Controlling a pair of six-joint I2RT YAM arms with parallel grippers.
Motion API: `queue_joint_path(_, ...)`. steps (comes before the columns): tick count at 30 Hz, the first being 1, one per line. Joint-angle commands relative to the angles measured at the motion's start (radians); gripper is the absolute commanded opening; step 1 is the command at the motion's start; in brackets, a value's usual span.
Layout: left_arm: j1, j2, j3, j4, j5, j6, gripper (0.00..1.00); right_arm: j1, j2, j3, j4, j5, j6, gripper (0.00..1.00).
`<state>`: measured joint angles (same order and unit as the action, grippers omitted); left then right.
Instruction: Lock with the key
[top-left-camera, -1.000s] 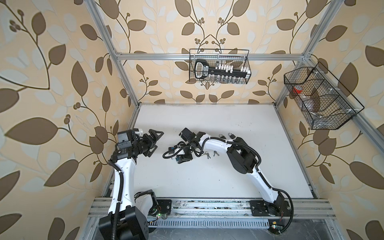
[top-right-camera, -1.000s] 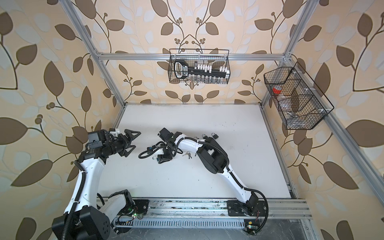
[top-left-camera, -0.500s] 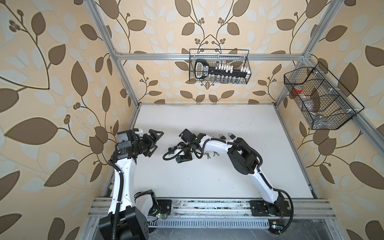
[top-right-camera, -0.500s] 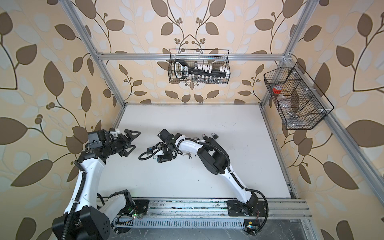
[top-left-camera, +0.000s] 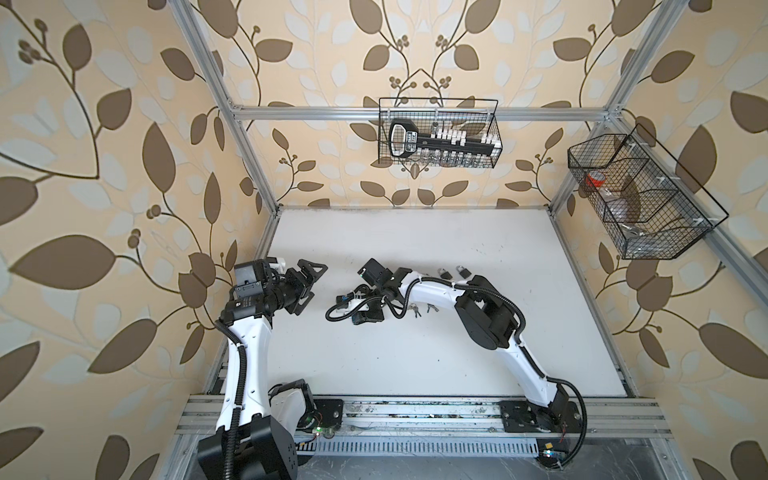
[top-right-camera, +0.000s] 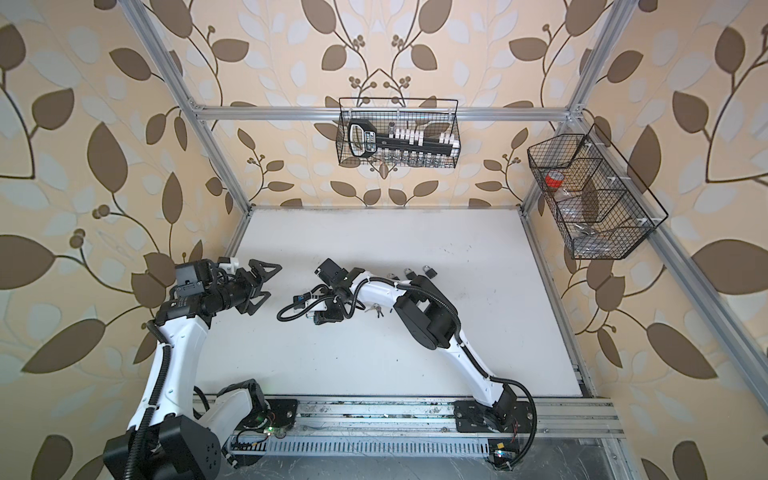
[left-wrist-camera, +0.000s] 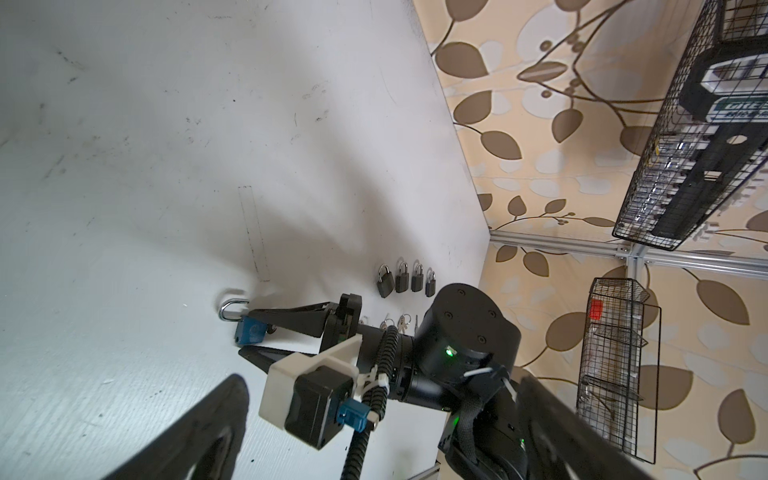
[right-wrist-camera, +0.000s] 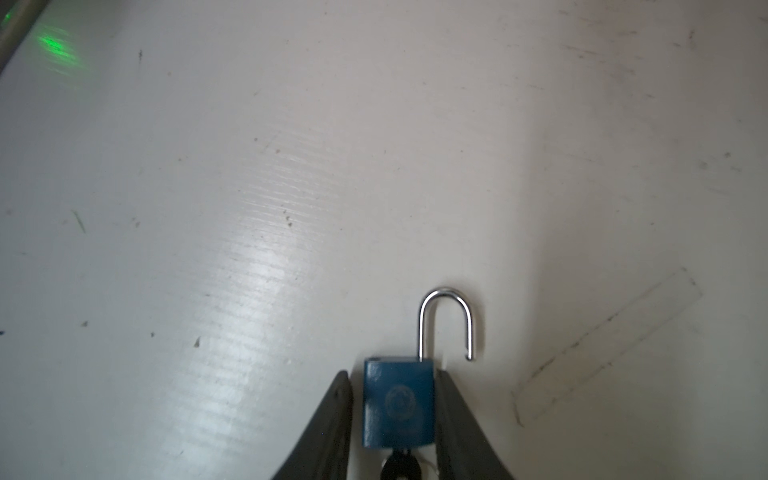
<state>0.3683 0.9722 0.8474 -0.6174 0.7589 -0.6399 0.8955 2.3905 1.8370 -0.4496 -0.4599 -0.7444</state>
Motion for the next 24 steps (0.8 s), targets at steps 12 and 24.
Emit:
queue_joint_path(12, -0.040, -0.030, 0.115, -0.078, -0.024, 0.120, 0.99, -0.007, -0.121, -0.106, 0.029, -0.008, 0.064, 0.09)
queue_joint_path(24, -0.250, -0.187, 0.144, 0.044, 0.017, 0.193, 0.99, -0.014, -0.683, -0.627, 0.380, 0.030, 0.607, 0.00)
